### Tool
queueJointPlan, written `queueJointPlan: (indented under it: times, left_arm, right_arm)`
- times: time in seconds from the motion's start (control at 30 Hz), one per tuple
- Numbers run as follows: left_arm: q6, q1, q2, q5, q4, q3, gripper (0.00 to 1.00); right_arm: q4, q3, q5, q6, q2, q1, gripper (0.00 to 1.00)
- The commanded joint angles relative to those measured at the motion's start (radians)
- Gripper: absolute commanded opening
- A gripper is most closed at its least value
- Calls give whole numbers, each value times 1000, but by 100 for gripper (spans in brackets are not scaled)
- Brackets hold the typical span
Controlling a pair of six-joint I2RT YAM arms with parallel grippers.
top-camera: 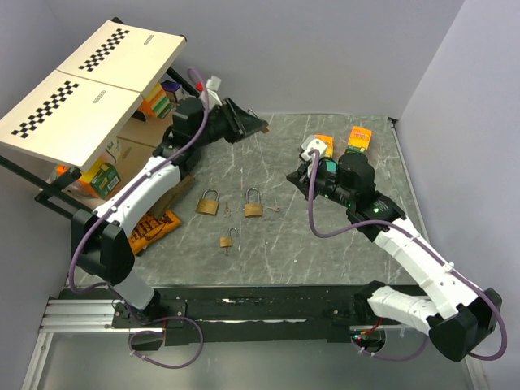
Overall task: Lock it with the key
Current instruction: Lock the lock, then place the lock at the center of the board.
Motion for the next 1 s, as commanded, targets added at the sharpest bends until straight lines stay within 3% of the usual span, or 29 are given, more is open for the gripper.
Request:
queueJointPlan:
  times: [0.0, 0.1, 0.27, 0.4, 0.67, 0.97]
  left_arm:
    - [35, 7, 10, -62, 10, 58, 1]
    - [164, -28, 24, -68, -140, 66, 1]
    - [295, -155, 85, -81, -424, 65, 1]
    - [295, -195, 140, -36, -431, 17, 1]
    - [233, -297, 373, -76, -527, 140, 1]
    - [163, -329, 530, -122, -527, 238, 1]
  right_arm:
    - [-16, -28, 11, 50, -46, 4, 0]
    - [-65, -28, 11, 136, -35, -47, 0]
    - [-160, -36, -113, 298, 4, -215, 0]
    - [-200, -62, -161, 337, 37, -274, 0]
    - [-191, -154, -233, 343, 107, -367, 0]
    - [-105, -192, -237, 315, 215, -439, 0]
